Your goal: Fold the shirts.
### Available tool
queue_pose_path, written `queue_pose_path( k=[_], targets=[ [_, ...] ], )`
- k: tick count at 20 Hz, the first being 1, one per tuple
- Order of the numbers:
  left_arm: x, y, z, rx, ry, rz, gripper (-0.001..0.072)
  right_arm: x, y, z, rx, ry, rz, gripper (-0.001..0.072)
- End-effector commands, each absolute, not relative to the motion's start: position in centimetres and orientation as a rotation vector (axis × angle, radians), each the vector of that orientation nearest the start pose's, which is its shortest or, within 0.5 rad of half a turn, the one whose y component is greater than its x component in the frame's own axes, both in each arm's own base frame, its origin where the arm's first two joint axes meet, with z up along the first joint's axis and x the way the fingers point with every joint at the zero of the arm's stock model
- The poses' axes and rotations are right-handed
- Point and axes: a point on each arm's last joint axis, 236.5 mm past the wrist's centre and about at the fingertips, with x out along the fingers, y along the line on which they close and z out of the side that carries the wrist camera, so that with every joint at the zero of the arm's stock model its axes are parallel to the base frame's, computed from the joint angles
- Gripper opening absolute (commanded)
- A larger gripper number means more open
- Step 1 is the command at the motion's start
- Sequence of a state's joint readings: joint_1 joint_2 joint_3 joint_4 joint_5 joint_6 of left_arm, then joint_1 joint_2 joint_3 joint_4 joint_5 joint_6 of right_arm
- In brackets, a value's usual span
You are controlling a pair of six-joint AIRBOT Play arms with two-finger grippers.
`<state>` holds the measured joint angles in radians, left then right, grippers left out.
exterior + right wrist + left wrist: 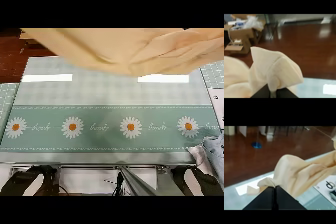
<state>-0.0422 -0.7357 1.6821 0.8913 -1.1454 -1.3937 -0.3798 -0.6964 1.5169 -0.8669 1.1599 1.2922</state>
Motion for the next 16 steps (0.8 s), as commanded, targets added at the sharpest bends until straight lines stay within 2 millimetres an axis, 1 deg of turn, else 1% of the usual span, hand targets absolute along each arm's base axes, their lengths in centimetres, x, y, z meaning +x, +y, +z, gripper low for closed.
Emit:
queue_pose_path(
  k=[1,2,3,5,6,7,9,10,11,12,13,15,16],
  targets=[
    [17.0,-7.4,50.3,-0.112,-0.031,-0.329,0.0017,24.4,1.3,43.0,0.062,0.134,0.07,0.0041],
    [16.6,-6.0,49.5,-0.097,-0.005,-0.269,0.0016,24.2,0.3,42.6,0.06,0.149,0.024,0.0041],
    [16.7,-5.5,48.3,-0.081,0.043,-0.244,0.0017,24.2,0.0,42.4,0.054,0.159,0.009,0.0041],
    [18.0,-5.6,45.8,-0.072,0.15,-0.243,0.0016,24.6,0.1,41.8,0.062,0.183,0.022,0.0041],
    [18.5,-5.5,44.5,-0.064,0.208,-0.238,0.0017,24.4,0.3,41.3,0.059,0.207,0.027,0.0041],
    [18.8,-5.0,43.1,-0.052,0.267,-0.216,0.0016,24.1,0.1,40.5,0.046,0.242,0.016,0.0041],
    [18.4,-3.2,40.9,-0.024,0.359,-0.14,0.0016,22.8,-1.6,38.6,0.006,0.327,-0.061,0.0041],
    [17.9,-2.5,39.9,-0.015,0.404,-0.111,0.0017,21.8,-2.4,37.4,-0.013,0.383,-0.101,0.0041],
    [17.2,-1.9,38.7,-0.005,0.457,-0.091,0.0017,20.7,-2.7,36.3,-0.023,0.433,-0.124,0.0041],
    [16.4,-1.8,37.4,0.011,0.516,-0.089,0.0017,19.8,-2.7,35.2,-0.025,0.485,-0.13,0.0041],
    [16.0,-1.7,36.2,0.013,0.573,-0.087,0.0016,19.0,-2.2,34.0,-0.017,0.543,-0.112,0.0041],
    [16.1,-1.7,33.4,0.015,0.681,-0.087,0.0017,17.6,0.8,30.9,0.024,0.699,0.018,0.0042],
    [16.5,-1.7,31.4,0.015,0.75,-0.088,0.0016,17.6,2.3,30.1,0.045,0.749,0.098,0.0041]
  ],
)
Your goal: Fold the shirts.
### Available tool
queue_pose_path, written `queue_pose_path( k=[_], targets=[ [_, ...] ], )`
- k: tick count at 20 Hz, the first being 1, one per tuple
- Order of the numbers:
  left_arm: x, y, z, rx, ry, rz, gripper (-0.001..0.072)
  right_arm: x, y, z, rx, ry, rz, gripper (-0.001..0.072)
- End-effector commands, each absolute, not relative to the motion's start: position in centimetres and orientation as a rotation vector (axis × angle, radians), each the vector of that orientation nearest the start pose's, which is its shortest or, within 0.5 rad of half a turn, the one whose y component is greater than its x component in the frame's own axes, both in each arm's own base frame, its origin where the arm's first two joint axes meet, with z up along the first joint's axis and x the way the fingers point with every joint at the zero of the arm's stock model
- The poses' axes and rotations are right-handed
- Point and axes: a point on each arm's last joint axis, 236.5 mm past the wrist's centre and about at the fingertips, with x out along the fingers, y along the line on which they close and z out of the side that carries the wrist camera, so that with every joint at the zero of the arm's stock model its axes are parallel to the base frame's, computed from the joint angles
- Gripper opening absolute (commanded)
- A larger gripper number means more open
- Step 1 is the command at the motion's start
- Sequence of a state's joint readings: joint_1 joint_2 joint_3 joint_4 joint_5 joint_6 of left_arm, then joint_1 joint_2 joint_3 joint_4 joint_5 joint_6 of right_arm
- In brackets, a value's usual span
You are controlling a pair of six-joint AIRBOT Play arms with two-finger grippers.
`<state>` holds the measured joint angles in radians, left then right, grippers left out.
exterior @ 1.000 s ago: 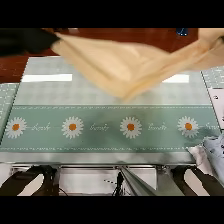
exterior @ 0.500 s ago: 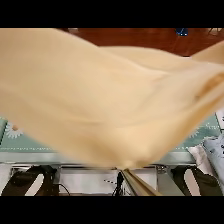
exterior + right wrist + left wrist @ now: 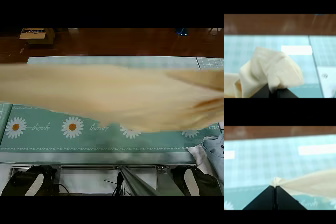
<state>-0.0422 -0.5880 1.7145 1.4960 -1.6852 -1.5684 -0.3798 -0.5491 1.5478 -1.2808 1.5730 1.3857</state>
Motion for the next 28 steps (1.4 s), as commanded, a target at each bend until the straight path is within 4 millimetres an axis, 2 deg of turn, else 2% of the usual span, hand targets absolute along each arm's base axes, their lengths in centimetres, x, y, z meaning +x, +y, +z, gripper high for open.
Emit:
queue_pose_path(
  k=[1,3,6,8,9,11,14,15,17,19,21,23,25,26,28],
  targets=[
    [16.8,-1.7,29.2,0.015,0.822,-0.088,0.0017,18.0,3.2,29.9,0.061,0.769,0.149,0.0041],
    [17.8,-1.8,24.2,0.03,0.968,-0.095,0.0017,19.5,2.8,28.9,0.084,0.822,0.168,0.0041],
    [20.4,-1.9,16.9,0.072,1.089,-0.122,0.0016,23.2,2.1,26.5,0.156,0.94,0.22,0.0041],
    [22.7,-2.0,13.8,0.067,1.088,-0.119,0.0016,26.0,1.8,24.1,0.221,1.034,0.266,0.0041],
    [24.5,-2.1,13.3,0.061,1.041,-0.115,0.0017,27.3,1.6,22.8,0.26,1.085,0.287,0.0041],
    [28.3,-3.0,13.6,-0.012,0.92,-0.113,0.0017,29.5,1.8,20.1,0.31,1.185,0.325,0.0041],
    [33.3,-5.2,13.4,-0.131,0.831,-0.154,0.0018,32.3,4.3,14.6,0.223,1.357,0.385,0.0041],
    [34.5,-5.1,12.6,-0.136,0.835,-0.148,0.0018,33.8,5.1,12.9,0.194,1.372,0.387,0.0042],
    [36.8,-3.7,10.3,-0.123,0.857,-0.1,0.0017,37.1,6.4,10.7,0.179,1.342,0.39,0.0042],
    [38.5,-1.1,7.5,-0.139,0.903,-0.03,0.0018,40.6,7.0,9.7,0.185,1.255,0.371,0.0042],
    [39.0,1.5,4.2,-0.177,0.981,0.036,0.0018,43.4,7.1,9.5,0.22,1.17,0.342,0.0042],
    [39.0,3.6,1.1,-0.256,1.055,0.105,0.0018,45.1,6.8,9.3,0.224,1.119,0.317,0.0042],
    [38.9,3.7,-1.2,-0.362,1.118,0.112,0.0019,45.8,6.7,9.0,0.232,1.104,0.31,0.0042],
    [39.0,3.3,-1.7,-0.41,1.125,0.1,0.0024,45.9,6.9,8.9,0.235,1.104,0.312,0.0042],
    [39.7,1.5,-0.9,-0.441,1.101,0.014,0.012,45.6,7.2,9.0,0.246,1.111,0.325,0.0042]
  ],
)
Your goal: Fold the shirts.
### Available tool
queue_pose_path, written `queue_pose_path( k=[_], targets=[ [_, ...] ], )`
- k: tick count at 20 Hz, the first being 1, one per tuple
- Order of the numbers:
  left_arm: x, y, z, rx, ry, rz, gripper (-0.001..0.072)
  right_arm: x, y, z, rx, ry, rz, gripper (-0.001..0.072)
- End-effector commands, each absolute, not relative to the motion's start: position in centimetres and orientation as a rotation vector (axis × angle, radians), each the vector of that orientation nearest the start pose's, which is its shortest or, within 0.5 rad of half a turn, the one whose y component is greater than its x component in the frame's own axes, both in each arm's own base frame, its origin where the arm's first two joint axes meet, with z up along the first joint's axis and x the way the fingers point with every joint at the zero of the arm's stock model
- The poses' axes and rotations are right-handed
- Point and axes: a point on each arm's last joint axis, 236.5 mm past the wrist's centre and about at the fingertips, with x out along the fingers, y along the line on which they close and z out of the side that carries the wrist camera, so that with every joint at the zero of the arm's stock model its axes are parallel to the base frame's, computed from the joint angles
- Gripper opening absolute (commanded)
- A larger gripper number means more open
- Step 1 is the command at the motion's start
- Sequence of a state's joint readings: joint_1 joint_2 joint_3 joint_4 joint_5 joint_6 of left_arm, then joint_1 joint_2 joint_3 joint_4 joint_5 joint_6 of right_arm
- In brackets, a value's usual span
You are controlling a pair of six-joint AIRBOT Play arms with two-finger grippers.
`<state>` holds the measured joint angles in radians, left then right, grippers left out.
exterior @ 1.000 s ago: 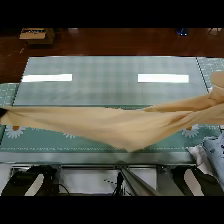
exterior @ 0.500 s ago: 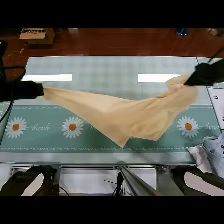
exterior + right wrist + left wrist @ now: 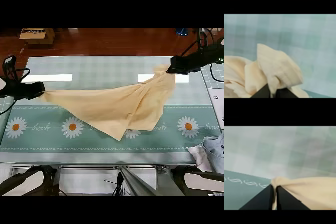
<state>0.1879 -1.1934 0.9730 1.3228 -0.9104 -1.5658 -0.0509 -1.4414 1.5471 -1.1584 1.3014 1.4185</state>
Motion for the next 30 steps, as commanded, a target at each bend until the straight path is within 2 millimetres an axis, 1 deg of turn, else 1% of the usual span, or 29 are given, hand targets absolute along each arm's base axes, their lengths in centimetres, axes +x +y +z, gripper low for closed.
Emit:
queue_pose_path(
  k=[1,3,4,5,6,7,8,9,10,13,14,16,18,21,22,24,25,26,28,29,30],
  targets=[
    [39.8,0.2,0.1,-0.456,1.094,-0.053,0.0121,45.2,7.8,9.1,0.265,1.125,0.347,0.0042],
    [39.4,-3.1,3.0,-0.486,1.108,-0.219,0.0125,44.3,8.6,9.1,0.283,1.159,0.378,0.0042],
    [38.9,-4.6,4.6,-0.508,1.121,-0.292,0.0278,43.8,8.8,8.9,0.287,1.181,0.39,0.0042],
    [38.0,-6.1,6.2,-0.568,1.147,-0.341,0.0597,43.3,8.8,8.8,0.283,1.2,0.393,0.0042],
    [37.0,-7.5,7.4,-0.617,1.172,-0.391,0.0707,42.9,8.7,8.6,0.276,1.221,0.395,0.0042],
    [35.8,-8.8,8.0,-0.631,1.198,-0.442,0.0707,42.6,8.6,8.4,0.268,1.235,0.393,0.0042],
    [34.4,-9.8,7.8,-0.62,1.243,-0.476,0.0708,42.4,8.5,8.3,0.263,1.243,0.391,0.0042],
    [32.8,-11.1,7.1,-0.614,1.296,-0.508,0.0707,42.4,8.4,8.3,0.26,1.246,0.39,0.0042],
    [31.1,-12.6,5.9,-0.606,1.346,-0.535,0.0706,42.4,8.3,8.2,0.255,1.247,0.386,0.0042],
    [25.5,-17.4,0.0,-0.602,1.529,-0.583,0.0706,42.4,7.9,8.0,0.242,1.251,0.373,0.0043],
    [24.1,-19.3,-1.5,-0.63,1.555,-0.589,0.0706,42.4,7.9,8.0,0.24,1.251,0.371,0.0043],
    [22.5,-22.5,-3.6,-0.676,1.552,-0.594,0.0706,42.4,7.8,7.9,0.236,1.25,0.367,0.0043],
    [21.2,-24.8,-5.3,-0.657,1.562,-0.6,0.0706,42.4,7.5,7.8,0.23,1.254,0.355,0.0043],
    [18.9,-28.3,-7.7,-0.659,1.65,-0.621,0.0706,42.4,7.1,7.7,0.225,1.26,0.335,0.0043],
    [18.6,-29.6,-8.4,-0.677,1.653,-0.636,0.0707,42.4,7.0,7.6,0.223,1.262,0.33,0.0043],
    [18.7,-31.8,-9.2,-0.759,1.656,-0.653,0.0707,42.3,7.0,7.6,0.223,1.266,0.33,0.0043],
    [18.9,-32.7,-9.1,-0.788,1.645,-0.679,0.0661,42.3,7.0,7.6,0.223,1.267,0.331,0.0043],
    [19.9,-33.6,-8.8,-0.824,1.608,-0.692,0.0661,42.2,7.0,7.6,0.223,1.268,0.331,0.0043],
    [23.2,-34.4,-8.8,-0.912,1.516,-0.617,0.0637,42.2,6.9,7.5,0.218,1.27,0.327,0.0043],
    [24.4,-34.5,-8.7,-0.936,1.483,-0.59,0.0615,42.2,6.9,7.5,0.218,1.271,0.327,0.0043],
    [25.3,-34.7,-8.5,-0.946,1.461,-0.579,0.0552,42.1,6.9,7.5,0.218,1.274,0.328,0.0043]
  ],
)
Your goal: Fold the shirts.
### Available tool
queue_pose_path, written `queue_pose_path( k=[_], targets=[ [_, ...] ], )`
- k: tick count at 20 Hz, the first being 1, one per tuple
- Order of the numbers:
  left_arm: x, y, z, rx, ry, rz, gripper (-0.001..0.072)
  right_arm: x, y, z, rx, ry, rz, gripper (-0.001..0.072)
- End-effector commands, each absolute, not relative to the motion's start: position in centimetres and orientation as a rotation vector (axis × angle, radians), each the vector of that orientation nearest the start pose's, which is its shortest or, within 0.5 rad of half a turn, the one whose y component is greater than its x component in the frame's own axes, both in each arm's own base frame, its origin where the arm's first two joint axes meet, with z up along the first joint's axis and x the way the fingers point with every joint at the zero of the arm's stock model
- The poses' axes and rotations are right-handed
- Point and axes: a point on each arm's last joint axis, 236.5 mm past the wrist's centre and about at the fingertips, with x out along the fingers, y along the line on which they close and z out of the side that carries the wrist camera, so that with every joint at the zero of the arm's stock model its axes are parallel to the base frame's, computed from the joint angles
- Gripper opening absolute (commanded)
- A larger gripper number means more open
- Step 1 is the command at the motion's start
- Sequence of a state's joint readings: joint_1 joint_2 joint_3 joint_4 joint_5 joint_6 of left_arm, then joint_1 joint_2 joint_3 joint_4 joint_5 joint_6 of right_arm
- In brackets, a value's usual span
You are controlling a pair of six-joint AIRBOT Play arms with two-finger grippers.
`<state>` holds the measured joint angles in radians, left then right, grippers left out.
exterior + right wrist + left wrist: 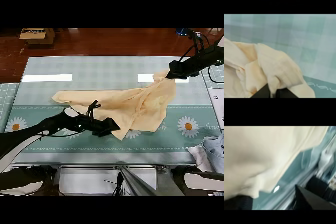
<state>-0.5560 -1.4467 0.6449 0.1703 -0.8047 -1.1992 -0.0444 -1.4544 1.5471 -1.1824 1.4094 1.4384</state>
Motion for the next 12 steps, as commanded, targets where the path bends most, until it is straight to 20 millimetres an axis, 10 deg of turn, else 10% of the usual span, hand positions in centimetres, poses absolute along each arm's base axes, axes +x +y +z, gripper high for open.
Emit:
queue_pose_path(
  k=[1,3,4,8,12],
  targets=[
    [25.8,-34.9,-8.2,-0.956,1.454,-0.575,0.0498,42.1,6.9,7.5,0.217,1.273,0.328,0.0043],
    [26.4,-35.3,-7.8,-0.962,1.442,-0.582,0.0315,42.2,6.8,7.5,0.213,1.271,0.324,0.0043],
    [26.5,-35.3,-7.7,-0.958,1.44,-0.591,0.0049,42.3,6.7,7.4,0.211,1.269,0.321,0.0043],
    [24.2,-36.7,-3.4,-0.93,1.438,-0.856,0.0017,42.1,6.1,7.2,0.186,1.278,0.302,0.0043],
    [24.9,-35.8,9.4,-0.963,1.133,-1.111,0.0015,42.0,5.8,7.6,0.174,1.271,0.296,0.0043]
  ],
)
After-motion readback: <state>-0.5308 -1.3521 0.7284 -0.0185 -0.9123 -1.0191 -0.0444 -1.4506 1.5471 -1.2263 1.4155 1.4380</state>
